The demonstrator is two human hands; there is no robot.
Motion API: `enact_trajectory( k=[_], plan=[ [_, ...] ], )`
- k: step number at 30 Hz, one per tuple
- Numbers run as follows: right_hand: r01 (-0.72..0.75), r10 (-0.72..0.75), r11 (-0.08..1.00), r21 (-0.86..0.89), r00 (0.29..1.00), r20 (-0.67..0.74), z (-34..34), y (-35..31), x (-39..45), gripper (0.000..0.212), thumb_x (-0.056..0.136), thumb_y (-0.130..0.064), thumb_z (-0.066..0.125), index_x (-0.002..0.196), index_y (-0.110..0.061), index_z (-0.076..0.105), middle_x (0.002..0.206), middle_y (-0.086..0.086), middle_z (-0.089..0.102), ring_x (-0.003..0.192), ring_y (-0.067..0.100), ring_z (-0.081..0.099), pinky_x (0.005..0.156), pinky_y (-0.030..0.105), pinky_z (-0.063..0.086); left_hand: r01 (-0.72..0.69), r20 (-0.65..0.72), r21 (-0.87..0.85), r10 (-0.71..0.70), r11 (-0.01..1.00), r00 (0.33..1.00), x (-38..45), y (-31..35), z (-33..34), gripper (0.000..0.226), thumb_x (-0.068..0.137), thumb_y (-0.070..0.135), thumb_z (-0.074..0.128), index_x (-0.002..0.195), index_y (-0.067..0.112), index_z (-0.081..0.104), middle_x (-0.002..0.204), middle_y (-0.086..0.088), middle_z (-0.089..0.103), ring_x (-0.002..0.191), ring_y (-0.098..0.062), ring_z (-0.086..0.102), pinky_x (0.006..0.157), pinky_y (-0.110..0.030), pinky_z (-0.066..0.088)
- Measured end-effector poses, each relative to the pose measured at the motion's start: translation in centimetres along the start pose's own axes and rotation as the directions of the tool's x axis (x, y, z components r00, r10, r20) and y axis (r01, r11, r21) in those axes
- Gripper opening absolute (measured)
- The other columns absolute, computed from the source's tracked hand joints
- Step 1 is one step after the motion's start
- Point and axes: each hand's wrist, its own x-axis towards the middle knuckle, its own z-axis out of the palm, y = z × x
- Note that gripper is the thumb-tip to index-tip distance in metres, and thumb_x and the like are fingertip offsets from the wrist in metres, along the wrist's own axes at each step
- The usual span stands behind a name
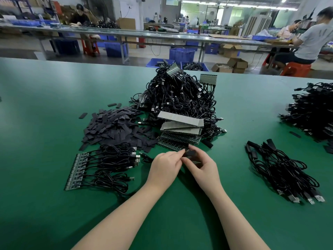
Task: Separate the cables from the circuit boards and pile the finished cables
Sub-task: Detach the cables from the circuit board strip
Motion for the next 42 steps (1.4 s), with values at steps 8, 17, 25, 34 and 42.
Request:
enact_trajectory(
  k=[8, 17, 25, 34, 42],
  plan=[
    [0.084, -0.077, 0.971, -0.222, 0.996, 0.04, 0.2, 0.2, -0.7, 0.059, 0.093, -0.021, 0.068, 0.146, -0.034, 0.046, 0.099, -0.039, 0.062, 0.086, -0.008, 0.064, 0.078, 0.001, 0.042, 0.072, -0.011, 0.017, -0.072, 0.997, 0.997, 0.0, -0.1, 0.0, 0.03, 0.09, 0.017, 0.067, 0.119, 0.008, 0.069, 0.098, -0.008, 0.074, 0.087, -0.026, 0.069, 0.077, -0.035, 0.052],
    [-0.06, 0.056, 0.992, -0.112, 0.998, -0.035, 0.0, -0.3, -0.2, 0.021, 0.089, -0.032, 0.073, 0.107, -0.041, 0.07, 0.082, -0.027, 0.072, 0.08, -0.012, 0.064, 0.074, 0.012, 0.049, -0.002, -0.011, 0.0, 0.002, 1.0, 1.0, 0.0, 0.2, -0.2, 0.032, 0.085, 0.005, 0.068, 0.117, 0.006, 0.07, 0.094, -0.006, 0.075, 0.083, -0.024, 0.069, 0.073, -0.034, 0.054],
    [-0.107, 0.114, 0.991, 0.075, 0.989, -0.093, -0.6, -0.2, -0.1, 0.018, 0.09, -0.019, 0.072, 0.073, -0.022, 0.075, 0.071, -0.001, 0.073, 0.063, 0.005, 0.059, 0.061, 0.017, 0.046, -0.121, 0.026, 0.062, 0.12, 0.991, 0.992, -0.1, 0.0, 0.3, 0.054, 0.079, 0.013, 0.076, 0.131, 0.013, 0.061, 0.094, 0.005, 0.074, 0.078, -0.014, 0.066, 0.073, -0.027, 0.051],
    [-0.15, 0.175, 0.974, 0.168, 0.974, -0.142, -0.6, -0.3, -0.2, 0.01, 0.09, -0.018, 0.072, 0.082, -0.022, 0.075, 0.08, -0.009, 0.076, 0.076, 0.002, 0.069, 0.07, 0.011, 0.049, 0.042, 0.1, 0.091, -0.051, 0.995, 0.994, 0.1, -0.3, 0.6, 0.021, 0.094, 0.028, 0.057, 0.107, 0.024, 0.073, 0.098, 0.008, 0.073, 0.089, -0.014, 0.065, 0.081, -0.032, 0.045],
    [-0.104, 0.106, 0.989, -0.105, 0.994, 0.014, 0.0, -1.3, -0.6, 0.017, 0.089, -0.041, 0.07, 0.073, -0.038, 0.073, 0.072, -0.017, 0.072, 0.064, -0.002, 0.062, 0.057, 0.012, 0.044, 0.05, -0.003, 0.031, -0.05, 0.998, 0.999, -0.1, 0.3, 0.1, 0.015, 0.092, 0.019, 0.06, 0.104, 0.016, 0.066, 0.084, 0.001, 0.073, 0.071, -0.023, 0.067, 0.062, -0.032, 0.05]
  ],
)
